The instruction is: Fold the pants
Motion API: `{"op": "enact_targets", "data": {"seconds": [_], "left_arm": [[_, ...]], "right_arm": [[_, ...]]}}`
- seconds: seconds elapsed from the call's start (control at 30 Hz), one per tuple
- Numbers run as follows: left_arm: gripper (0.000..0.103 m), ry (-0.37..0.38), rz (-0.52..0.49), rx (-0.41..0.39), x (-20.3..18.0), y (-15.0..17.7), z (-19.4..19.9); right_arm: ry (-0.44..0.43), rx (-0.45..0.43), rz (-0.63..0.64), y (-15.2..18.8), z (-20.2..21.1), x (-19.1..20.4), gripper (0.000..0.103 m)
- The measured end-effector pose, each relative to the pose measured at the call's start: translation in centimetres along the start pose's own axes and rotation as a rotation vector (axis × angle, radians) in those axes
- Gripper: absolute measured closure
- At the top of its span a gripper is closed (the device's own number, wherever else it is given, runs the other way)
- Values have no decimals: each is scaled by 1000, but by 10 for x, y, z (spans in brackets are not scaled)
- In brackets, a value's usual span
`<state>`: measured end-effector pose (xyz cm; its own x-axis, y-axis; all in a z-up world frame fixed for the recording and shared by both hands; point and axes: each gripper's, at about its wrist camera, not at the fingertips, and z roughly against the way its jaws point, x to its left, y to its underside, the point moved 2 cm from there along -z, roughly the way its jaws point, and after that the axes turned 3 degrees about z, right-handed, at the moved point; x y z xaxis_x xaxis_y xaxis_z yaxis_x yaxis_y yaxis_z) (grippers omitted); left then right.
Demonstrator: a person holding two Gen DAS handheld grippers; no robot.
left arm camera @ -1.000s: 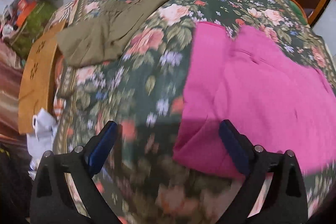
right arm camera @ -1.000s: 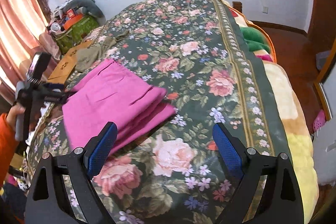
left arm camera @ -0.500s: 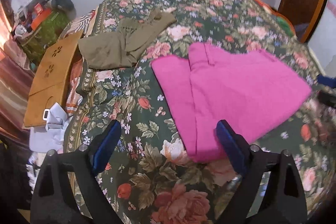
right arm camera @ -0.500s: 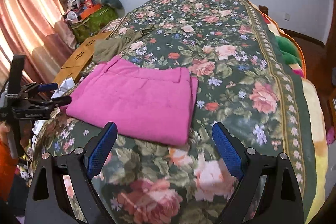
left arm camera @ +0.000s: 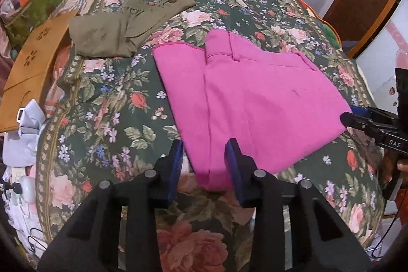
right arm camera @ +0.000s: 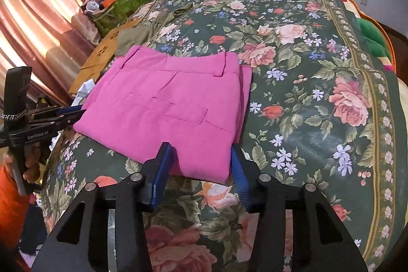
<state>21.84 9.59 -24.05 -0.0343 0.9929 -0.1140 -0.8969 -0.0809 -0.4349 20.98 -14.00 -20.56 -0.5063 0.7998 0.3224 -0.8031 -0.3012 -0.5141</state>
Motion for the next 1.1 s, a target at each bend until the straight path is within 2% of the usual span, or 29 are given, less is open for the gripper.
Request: {"op": "enact_targets", "data": {"seconds": [0.1, 0.2, 0.33, 0.47, 0.63, 0.7, 0.73, 0.93, 1.1], "left_arm": [[71, -88, -42, -15, -1, 6, 1], [71, -105, -42, -24, 2, 10, 2], [72, -114, -31, -22, 6, 12, 3], [72, -98, -10, -9, 10, 6, 7], [70, -97, 12, -63, 14, -16, 25], [67, -85, 12, -86, 14, -28, 31], [62, -79, 10, -98, 12, -35, 33], [45, -38, -33, -134, -7, -76, 29], [44, -37, -77, -91, -26, -101, -2]], "right_arm": [[6, 0, 16, 1, 0, 1, 70], [21, 3, 25, 2, 0, 0, 76], [19, 10, 9, 5, -1, -2, 77], [20, 29, 13, -1, 4, -3, 72], [66, 22, 29, -13, 14, -6, 61], [81, -3, 36, -21, 18, -7, 55], [88, -18, 38, -27, 19, -8, 52], [109, -55, 63, -60, 10, -9, 48], [89, -4, 93, -80, -18, -12, 42]]}}
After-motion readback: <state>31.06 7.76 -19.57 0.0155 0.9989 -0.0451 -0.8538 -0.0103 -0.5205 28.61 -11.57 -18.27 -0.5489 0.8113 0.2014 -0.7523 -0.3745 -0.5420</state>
